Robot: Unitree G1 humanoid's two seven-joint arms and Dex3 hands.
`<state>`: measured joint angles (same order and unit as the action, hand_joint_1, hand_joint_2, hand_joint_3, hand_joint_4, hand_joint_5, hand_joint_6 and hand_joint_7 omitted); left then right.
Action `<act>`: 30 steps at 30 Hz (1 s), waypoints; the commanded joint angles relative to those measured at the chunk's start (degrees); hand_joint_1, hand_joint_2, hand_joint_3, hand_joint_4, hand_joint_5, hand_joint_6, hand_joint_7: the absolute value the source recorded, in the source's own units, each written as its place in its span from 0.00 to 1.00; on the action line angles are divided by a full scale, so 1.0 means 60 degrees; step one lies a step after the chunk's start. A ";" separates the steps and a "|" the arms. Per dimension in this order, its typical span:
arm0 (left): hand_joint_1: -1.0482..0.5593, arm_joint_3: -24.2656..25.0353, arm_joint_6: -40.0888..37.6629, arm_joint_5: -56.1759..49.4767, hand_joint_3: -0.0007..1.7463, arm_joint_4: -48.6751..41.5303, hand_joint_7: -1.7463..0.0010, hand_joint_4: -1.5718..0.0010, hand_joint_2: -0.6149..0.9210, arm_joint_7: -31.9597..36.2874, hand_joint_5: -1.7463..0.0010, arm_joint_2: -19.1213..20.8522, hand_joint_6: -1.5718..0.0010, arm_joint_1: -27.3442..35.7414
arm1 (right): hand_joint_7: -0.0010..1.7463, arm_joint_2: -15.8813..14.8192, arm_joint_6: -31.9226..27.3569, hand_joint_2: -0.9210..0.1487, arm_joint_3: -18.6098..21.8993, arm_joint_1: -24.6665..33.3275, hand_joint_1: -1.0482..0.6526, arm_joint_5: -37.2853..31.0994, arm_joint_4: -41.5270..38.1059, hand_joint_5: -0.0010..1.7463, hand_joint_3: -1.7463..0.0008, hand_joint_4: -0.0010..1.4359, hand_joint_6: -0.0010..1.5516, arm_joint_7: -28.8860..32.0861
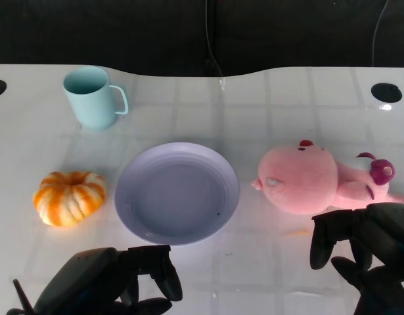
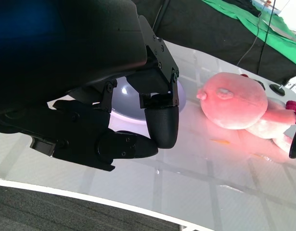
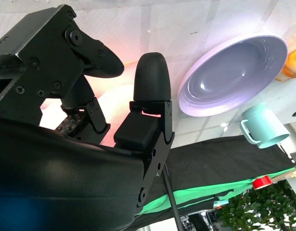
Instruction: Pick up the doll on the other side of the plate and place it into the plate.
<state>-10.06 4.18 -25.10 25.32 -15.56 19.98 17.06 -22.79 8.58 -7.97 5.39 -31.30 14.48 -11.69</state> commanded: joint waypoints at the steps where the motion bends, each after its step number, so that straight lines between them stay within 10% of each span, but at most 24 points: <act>1: 0.46 0.0056 -0.0061 0.0006 0.21 0.0018 0.31 0.60 1.00 -0.0014 0.06 0.0105 0.59 0.0018 | 0.64 -0.0095 0.0013 0.59 0.0015 -0.0031 0.61 0.0082 0.0026 0.92 0.29 0.65 0.61 -0.0007; 30: 0.46 0.0096 -0.0027 0.0129 0.21 -0.0030 0.30 0.60 1.00 -0.0047 0.06 0.0179 0.60 -0.0014 | 0.60 0.0014 0.0035 0.57 0.0165 -0.0081 0.63 0.0137 0.0049 0.91 0.30 0.62 0.60 0.0227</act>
<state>-9.94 3.64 -24.59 25.31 -15.57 20.14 16.93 -22.64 8.21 -7.83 5.25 -31.41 14.52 -11.43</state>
